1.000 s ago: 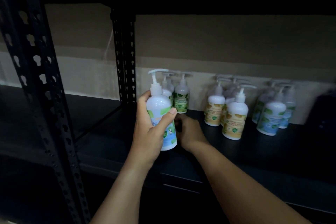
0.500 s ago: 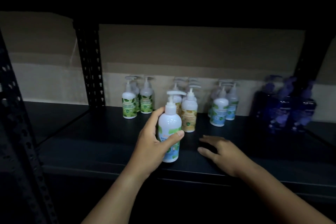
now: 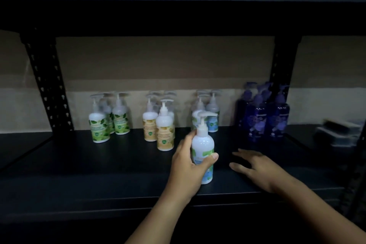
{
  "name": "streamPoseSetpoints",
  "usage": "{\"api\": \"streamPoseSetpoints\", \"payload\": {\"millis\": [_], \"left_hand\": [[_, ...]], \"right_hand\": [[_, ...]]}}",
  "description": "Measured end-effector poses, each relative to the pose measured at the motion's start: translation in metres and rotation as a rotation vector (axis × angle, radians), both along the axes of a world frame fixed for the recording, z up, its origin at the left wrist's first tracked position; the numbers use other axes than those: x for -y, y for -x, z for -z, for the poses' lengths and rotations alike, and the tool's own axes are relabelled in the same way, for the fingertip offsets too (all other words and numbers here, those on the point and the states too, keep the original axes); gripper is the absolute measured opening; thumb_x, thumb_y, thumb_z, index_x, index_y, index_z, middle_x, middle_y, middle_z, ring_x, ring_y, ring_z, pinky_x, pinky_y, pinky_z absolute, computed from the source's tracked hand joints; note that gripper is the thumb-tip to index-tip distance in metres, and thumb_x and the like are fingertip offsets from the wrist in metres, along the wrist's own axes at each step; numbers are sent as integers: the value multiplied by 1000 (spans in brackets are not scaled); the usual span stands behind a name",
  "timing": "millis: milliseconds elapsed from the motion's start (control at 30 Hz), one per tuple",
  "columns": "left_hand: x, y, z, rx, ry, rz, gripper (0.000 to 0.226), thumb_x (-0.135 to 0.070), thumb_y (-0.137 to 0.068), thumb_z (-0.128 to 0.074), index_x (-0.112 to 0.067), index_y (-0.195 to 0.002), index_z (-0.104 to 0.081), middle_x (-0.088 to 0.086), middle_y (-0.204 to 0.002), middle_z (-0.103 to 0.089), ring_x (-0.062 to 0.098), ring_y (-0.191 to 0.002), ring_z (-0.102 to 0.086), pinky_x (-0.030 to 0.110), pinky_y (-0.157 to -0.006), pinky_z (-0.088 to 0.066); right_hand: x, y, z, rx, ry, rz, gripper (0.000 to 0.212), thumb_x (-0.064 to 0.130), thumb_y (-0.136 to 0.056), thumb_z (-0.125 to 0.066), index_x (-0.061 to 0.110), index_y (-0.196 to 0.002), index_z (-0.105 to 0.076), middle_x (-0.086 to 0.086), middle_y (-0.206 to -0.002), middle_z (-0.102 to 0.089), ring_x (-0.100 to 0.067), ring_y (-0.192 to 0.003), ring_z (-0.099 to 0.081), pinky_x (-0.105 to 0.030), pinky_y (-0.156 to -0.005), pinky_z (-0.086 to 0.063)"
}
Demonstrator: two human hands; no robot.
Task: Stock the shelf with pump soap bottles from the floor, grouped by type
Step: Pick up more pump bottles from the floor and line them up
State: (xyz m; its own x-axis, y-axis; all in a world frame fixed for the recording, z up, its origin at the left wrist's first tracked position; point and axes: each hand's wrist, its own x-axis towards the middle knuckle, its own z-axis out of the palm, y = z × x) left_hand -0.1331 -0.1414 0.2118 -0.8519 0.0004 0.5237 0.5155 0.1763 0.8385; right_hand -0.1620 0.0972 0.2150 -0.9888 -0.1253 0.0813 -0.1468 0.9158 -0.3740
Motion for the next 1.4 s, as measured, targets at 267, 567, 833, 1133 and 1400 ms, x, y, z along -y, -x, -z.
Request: {"api": "streamPoseSetpoints", "payload": {"millis": [267,567,833,1133,1400], "left_hand": [[-62,51,0,4,269,-294,83,-70,-67,-80,-46,-142,-50,-7,-147,-26,21,-143,-18,36,-121,-19],[-85,123,-4,37,575,-508,85,-85,-78,-58,-52,-152,-34,4,-169,16,30,-154,21,59,-121,16],[-91,160,-3,11,650,-604,92,-87,-75,-59,-47,-154,-32,7,-169,21,32,-155,24,63,-121,15],[-89,178,5,-57,557,-586,103,-78,-73,-72,-49,-158,-23,3,-168,19,34,-155,9,65,-119,-15],[-85,178,5,-118,431,-517,102,-60,-70,-86,-42,-155,-34,5,-169,5,32,-153,-8,62,-112,-32]], "right_hand": [[-11,11,9,-50,53,38,67,67,-92,-56,32,-149,-50,7,-160,-41,-13,-147,-36,-30,-119,-32],[-14,13,13,-69,129,91,67,72,-85,-60,35,-140,-55,5,-150,-49,-16,-135,-50,-30,-111,-41],[-11,11,10,-70,145,107,64,69,-87,-60,36,-141,-54,5,-149,-46,-18,-134,-49,-30,-111,-40],[-11,8,8,-82,133,94,62,67,-89,-59,36,-142,-52,7,-148,-47,-16,-135,-46,-30,-112,-39],[-11,7,5,-62,143,98,61,65,-89,-61,36,-142,-52,4,-148,-45,-18,-132,-49,-29,-110,-40]]}}
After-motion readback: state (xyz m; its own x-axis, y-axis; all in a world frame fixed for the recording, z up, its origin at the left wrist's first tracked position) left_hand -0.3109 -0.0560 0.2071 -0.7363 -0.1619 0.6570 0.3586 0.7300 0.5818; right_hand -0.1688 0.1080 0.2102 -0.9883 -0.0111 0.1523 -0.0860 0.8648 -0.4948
